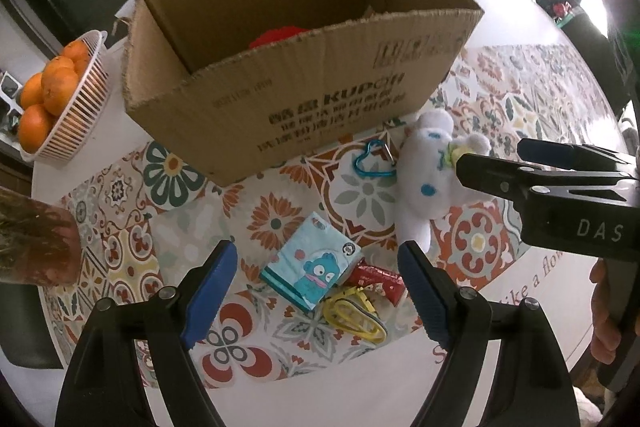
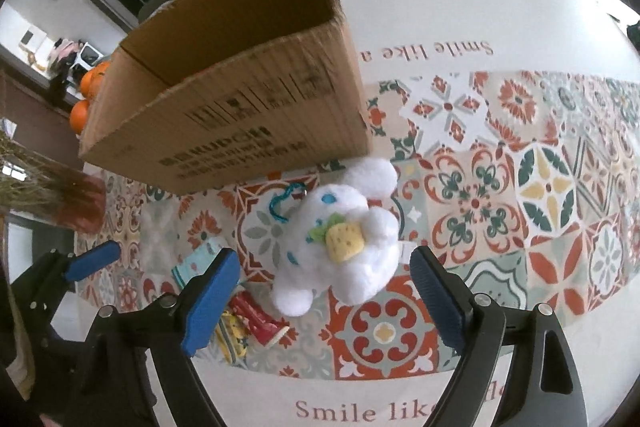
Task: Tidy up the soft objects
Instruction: 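Move both tools back down toward the white plush and tissue pack, then grasp the white plush with the right tool while the left tool grasps the blue tissue pack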
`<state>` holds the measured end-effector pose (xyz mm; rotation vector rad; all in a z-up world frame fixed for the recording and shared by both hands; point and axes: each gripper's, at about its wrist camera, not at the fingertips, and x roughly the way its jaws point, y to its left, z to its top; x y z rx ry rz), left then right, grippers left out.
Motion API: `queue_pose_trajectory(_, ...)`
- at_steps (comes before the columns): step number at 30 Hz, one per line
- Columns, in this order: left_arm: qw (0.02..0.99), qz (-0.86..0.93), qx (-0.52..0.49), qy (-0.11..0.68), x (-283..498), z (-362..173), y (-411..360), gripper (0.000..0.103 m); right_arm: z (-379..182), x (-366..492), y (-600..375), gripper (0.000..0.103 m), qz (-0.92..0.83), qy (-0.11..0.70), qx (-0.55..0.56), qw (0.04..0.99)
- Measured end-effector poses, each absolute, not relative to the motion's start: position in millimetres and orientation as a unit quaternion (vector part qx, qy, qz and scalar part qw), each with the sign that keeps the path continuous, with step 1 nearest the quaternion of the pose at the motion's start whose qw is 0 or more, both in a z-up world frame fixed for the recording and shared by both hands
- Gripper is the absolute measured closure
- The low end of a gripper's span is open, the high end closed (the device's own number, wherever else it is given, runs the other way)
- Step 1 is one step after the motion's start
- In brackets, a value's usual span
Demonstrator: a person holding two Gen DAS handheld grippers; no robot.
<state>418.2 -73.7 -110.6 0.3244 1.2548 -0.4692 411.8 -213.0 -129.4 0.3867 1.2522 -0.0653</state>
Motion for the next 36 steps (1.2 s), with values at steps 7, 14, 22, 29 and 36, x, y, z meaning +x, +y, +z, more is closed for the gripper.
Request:
queue_pose_trajectory(7, 0.756, -0.222, 0.153, 0.596, 420, -128, -77, 0.021, -146, 409, -216, 0.015, -0.033, 0.598, 0.195, 0.776)
queue_pose_trajectory(14, 0.743, -0.223, 0.155, 0.612, 426, -143, -79, 0.021, -160, 410, -213, 0.015, -0.03, 0.614, 0.201, 0.763)
queue_pose_trajectory(22, 0.729, -0.227, 0.163, 0.624, 434, -161, -79, 0.021, -173, 414, -208, 0.015, -0.032, 0.624, 0.198, 0.755)
queue_pose_trajectory(29, 0.72, -0.228, 0.148, 0.639, 443, -176, -78, 0.021, -185, 420, -205, 0.015, -0.039, 0.63, 0.199, 0.749)
queue_pose_trajectory(36, 0.708, -0.231, 0.144, 0.652, 447, -190, -85, 0.021, -190, 430, -206, 0.014, -0.047, 0.632, 0.197, 0.748)
